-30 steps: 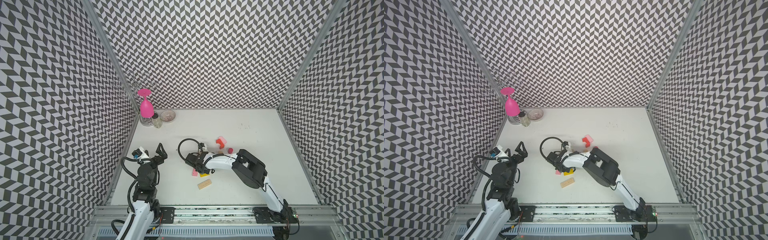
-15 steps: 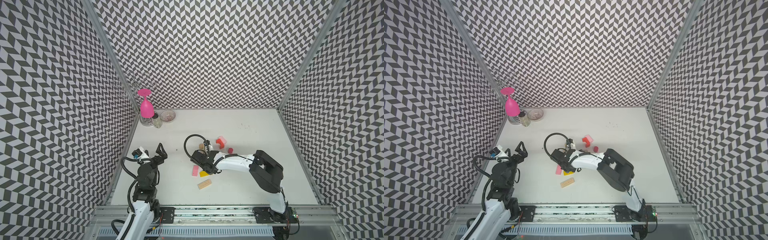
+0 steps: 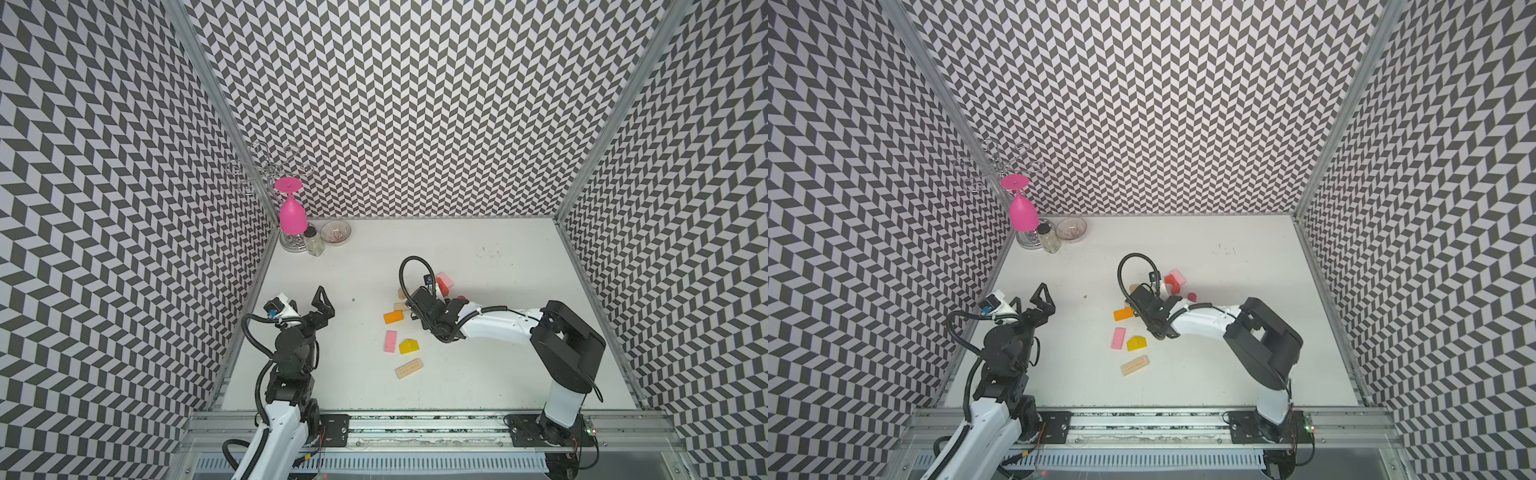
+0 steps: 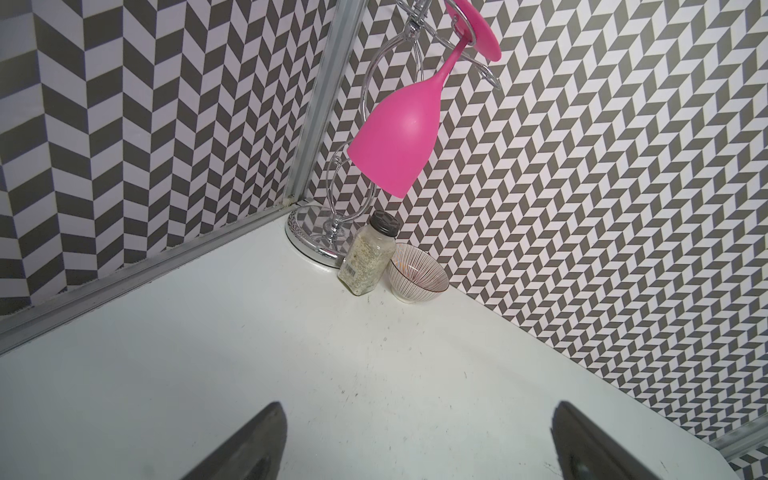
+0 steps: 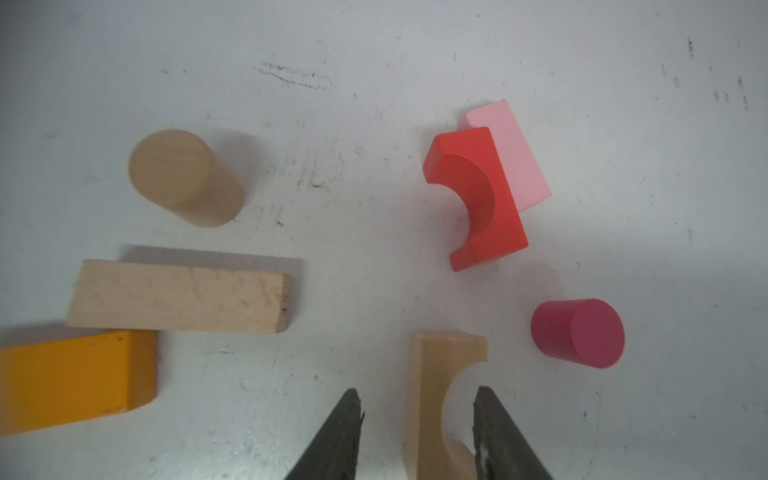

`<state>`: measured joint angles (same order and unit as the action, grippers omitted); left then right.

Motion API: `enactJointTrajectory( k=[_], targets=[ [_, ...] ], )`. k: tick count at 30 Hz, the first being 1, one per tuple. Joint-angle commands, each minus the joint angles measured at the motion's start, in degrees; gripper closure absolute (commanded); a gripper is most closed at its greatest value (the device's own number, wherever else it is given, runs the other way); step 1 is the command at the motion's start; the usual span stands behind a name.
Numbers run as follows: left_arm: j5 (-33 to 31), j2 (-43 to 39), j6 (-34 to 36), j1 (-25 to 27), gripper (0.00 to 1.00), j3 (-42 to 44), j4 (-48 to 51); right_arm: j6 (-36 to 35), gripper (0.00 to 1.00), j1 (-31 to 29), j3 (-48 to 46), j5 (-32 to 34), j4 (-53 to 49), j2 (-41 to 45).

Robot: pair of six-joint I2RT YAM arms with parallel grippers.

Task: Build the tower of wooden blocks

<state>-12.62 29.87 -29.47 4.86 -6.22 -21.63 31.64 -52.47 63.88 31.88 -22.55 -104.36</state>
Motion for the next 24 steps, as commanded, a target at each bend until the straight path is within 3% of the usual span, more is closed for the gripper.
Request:
enactJointTrajectory(
  k=[1, 24],
  targets=[
    [-0.87, -0.60, -0.50, 0.14, 0.00, 0.51, 0.09, -1.40, 0.58, 0.76, 0.75, -3.48, 4.22, -0.56],
    [-0.78, -0.60, -0.58, 0.15, 0.00, 0.51, 0.09, 1.23, 0.61, 0.75, -1.47, -0.26, 2.86, -1.73]
  ],
)
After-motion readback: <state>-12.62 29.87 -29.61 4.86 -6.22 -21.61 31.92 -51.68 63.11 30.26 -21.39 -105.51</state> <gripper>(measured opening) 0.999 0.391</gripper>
